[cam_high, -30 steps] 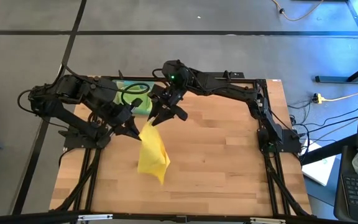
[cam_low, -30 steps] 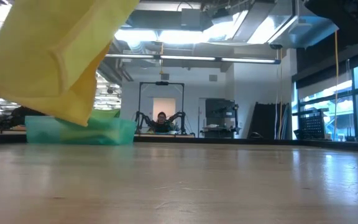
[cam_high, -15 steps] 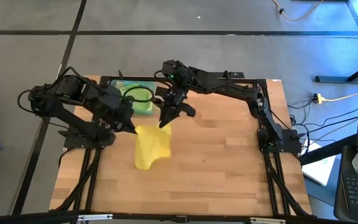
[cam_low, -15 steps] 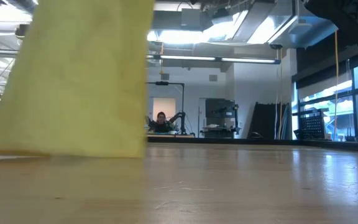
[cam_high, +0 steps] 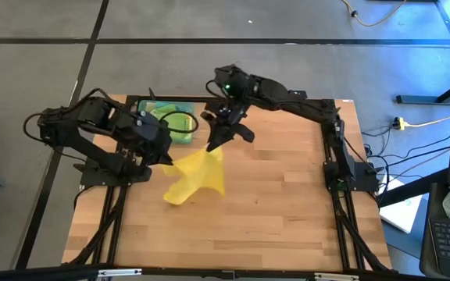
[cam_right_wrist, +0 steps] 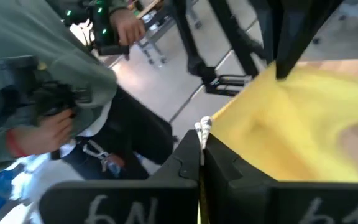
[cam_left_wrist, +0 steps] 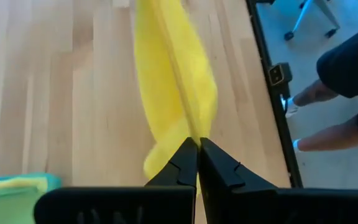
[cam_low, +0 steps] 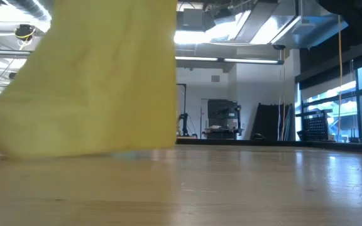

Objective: Fold microfiber towels
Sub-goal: Fold the yellow microfiber cloth

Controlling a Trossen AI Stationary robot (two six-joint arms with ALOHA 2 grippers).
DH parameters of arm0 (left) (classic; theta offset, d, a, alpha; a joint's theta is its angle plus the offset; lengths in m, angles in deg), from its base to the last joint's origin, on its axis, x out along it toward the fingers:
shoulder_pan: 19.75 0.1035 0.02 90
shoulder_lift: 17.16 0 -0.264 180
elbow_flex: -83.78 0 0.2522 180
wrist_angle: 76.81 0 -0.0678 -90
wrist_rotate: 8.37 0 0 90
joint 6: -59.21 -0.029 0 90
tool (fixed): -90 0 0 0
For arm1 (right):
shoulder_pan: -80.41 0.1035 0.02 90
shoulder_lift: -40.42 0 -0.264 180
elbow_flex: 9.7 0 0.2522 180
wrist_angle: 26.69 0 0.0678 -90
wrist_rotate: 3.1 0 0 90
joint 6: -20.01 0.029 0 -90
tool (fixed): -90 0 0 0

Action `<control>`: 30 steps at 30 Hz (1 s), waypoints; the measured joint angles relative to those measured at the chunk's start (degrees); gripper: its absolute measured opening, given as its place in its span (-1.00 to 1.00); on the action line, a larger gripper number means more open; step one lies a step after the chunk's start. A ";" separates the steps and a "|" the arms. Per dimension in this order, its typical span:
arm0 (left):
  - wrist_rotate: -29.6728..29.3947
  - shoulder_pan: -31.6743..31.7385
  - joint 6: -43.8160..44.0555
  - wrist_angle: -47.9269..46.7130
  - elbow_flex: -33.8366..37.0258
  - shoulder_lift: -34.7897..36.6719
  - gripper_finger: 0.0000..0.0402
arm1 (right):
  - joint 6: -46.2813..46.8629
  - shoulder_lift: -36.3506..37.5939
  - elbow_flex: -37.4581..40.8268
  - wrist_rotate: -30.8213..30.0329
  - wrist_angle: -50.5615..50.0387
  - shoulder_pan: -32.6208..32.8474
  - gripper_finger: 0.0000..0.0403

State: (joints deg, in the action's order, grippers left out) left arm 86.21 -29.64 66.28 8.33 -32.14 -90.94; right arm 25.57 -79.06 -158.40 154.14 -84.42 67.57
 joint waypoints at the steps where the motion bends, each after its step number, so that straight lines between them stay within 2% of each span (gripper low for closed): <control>1: -0.04 0.03 0.06 -0.25 0.65 0.05 -1.00 | -0.25 0.88 -0.01 -1.16 -0.94 -0.15 -0.99; 7: -3.62 0.02 -0.11 -2.75 4.32 0.07 -1.00 | -7.55 5.01 -0.13 -5.96 -13.00 -0.34 -0.99; 11: -4.26 0.22 -1.23 1.08 6.78 -0.14 -1.00 | -10.49 5.23 -0.10 -8.63 -19.24 0.47 -0.99; 15: -4.23 1.10 -1.57 8.25 9.90 -0.15 -0.98 | -10.34 5.16 -0.04 -8.98 -20.49 1.09 -0.99; 25: -3.95 7.04 -2.16 19.76 14.84 -0.11 -0.61 | -8.43 7.48 -0.04 -9.21 -21.21 1.55 -0.98; 30: 2.49 10.82 -3.17 24.01 17.87 -0.15 -0.42 | -7.27 9.05 -0.07 -9.75 -21.47 1.55 -0.98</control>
State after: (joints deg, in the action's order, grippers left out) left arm 88.70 -18.83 63.11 32.34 -14.27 -91.09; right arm 18.31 -70.01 -158.46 144.39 -105.89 69.12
